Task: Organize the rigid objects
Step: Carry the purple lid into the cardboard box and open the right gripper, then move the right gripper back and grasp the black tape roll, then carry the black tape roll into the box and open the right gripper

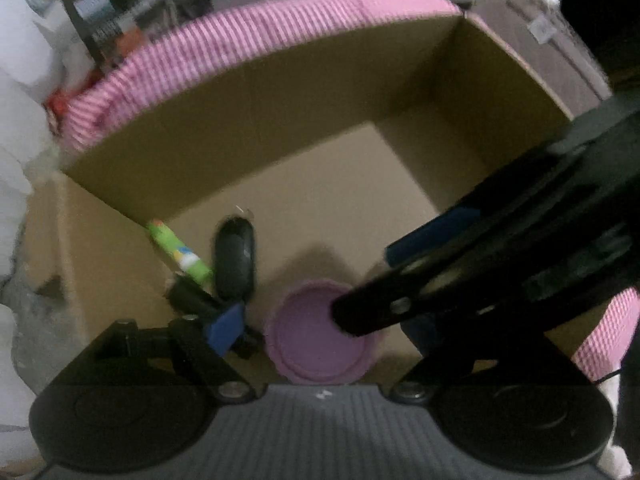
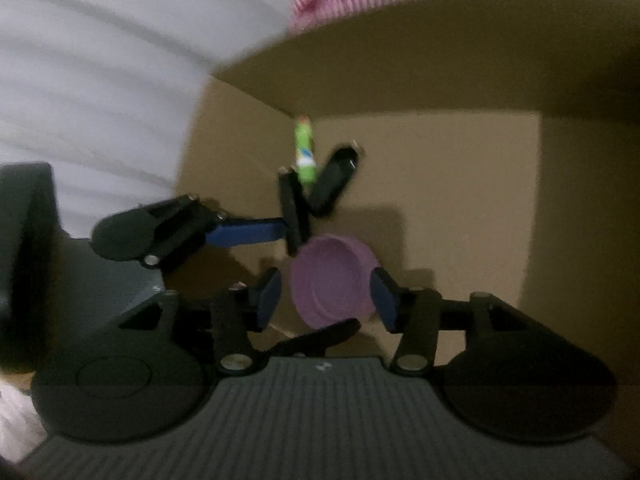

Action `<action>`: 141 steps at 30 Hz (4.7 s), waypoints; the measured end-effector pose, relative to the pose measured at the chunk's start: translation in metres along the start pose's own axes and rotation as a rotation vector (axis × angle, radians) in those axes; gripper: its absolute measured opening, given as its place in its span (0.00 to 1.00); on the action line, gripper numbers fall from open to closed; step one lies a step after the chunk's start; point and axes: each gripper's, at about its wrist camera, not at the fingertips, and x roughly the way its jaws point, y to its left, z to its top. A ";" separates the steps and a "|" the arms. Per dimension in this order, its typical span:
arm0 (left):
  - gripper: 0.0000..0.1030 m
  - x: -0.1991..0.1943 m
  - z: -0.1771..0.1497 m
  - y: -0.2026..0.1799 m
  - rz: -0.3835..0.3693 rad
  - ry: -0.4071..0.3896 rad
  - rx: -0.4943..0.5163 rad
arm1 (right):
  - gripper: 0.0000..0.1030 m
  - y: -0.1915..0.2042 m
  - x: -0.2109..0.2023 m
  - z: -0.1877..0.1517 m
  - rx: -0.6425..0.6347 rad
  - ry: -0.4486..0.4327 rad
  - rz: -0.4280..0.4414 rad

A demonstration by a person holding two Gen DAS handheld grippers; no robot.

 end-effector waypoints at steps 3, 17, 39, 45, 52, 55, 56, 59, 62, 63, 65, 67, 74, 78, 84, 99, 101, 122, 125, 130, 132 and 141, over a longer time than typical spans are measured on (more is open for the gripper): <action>0.83 -0.031 -0.004 -0.003 0.045 -0.099 -0.001 | 0.50 0.013 -0.037 -0.012 -0.038 -0.109 0.028; 0.94 -0.140 -0.095 -0.045 -0.071 -0.411 -0.027 | 0.99 0.060 -0.182 -0.196 -0.302 -0.631 -0.105; 1.00 -0.026 -0.184 -0.131 -0.220 -0.389 -0.051 | 0.99 -0.015 -0.104 -0.317 -0.254 -0.560 -0.417; 1.00 -0.005 -0.182 -0.155 -0.127 -0.387 0.019 | 0.99 -0.028 -0.089 -0.301 -0.161 -0.561 -0.324; 0.98 0.010 -0.180 -0.180 -0.025 -0.403 0.105 | 0.90 -0.025 -0.062 -0.291 -0.204 -0.516 -0.345; 0.92 0.014 -0.177 -0.186 -0.007 -0.413 0.123 | 0.78 -0.026 -0.055 -0.287 -0.209 -0.499 -0.342; 0.89 0.016 -0.175 -0.187 -0.005 -0.415 0.126 | 0.72 -0.027 -0.053 -0.286 -0.210 -0.493 -0.339; 0.79 0.020 -0.172 -0.190 0.003 -0.415 0.129 | 0.54 -0.028 -0.047 -0.283 -0.208 -0.473 -0.337; 0.70 0.021 -0.170 -0.189 -0.019 -0.420 0.109 | 0.43 -0.031 -0.041 -0.281 -0.205 -0.449 -0.342; 0.68 0.021 -0.169 -0.188 -0.019 -0.421 0.103 | 0.40 -0.031 -0.040 -0.281 -0.203 -0.443 -0.345; 0.66 0.021 -0.169 -0.187 -0.021 -0.424 0.099 | 0.29 -0.032 -0.038 -0.282 -0.199 -0.429 -0.342; 0.63 0.020 -0.170 -0.187 -0.016 -0.427 0.093 | 0.26 -0.034 -0.038 -0.282 -0.190 -0.418 -0.322; 0.63 0.015 -0.177 -0.192 -0.064 -0.413 0.099 | 0.23 -0.029 -0.043 -0.292 -0.172 -0.392 -0.319; 0.63 0.014 -0.180 -0.196 -0.065 -0.410 0.119 | 0.23 -0.028 -0.046 -0.297 -0.173 -0.394 -0.334; 0.65 0.017 -0.174 -0.195 -0.070 -0.399 0.130 | 0.23 -0.030 -0.044 -0.294 -0.168 -0.398 -0.336; 0.66 0.021 -0.168 -0.195 -0.062 -0.421 0.128 | 0.22 -0.033 -0.039 -0.286 -0.185 -0.397 -0.345; 0.66 0.021 -0.169 -0.194 -0.063 -0.425 0.126 | 0.22 -0.032 -0.039 -0.286 -0.189 -0.398 -0.351; 0.66 -0.044 -0.177 -0.196 0.000 -0.609 0.151 | 0.21 0.018 -0.082 -0.295 -0.291 -0.517 -0.389; 0.66 -0.068 -0.168 -0.189 0.032 -0.667 0.147 | 0.21 0.037 -0.100 -0.287 -0.360 -0.572 -0.391; 0.66 -0.100 -0.139 -0.172 0.125 -0.719 0.158 | 0.21 0.064 -0.123 -0.253 -0.457 -0.629 -0.356; 0.66 -0.107 -0.122 -0.162 0.142 -0.710 0.158 | 0.21 0.070 -0.128 -0.230 -0.481 -0.625 -0.335; 0.66 -0.089 -0.025 -0.088 0.147 -0.514 0.087 | 0.22 0.064 -0.116 -0.091 -0.436 -0.446 -0.237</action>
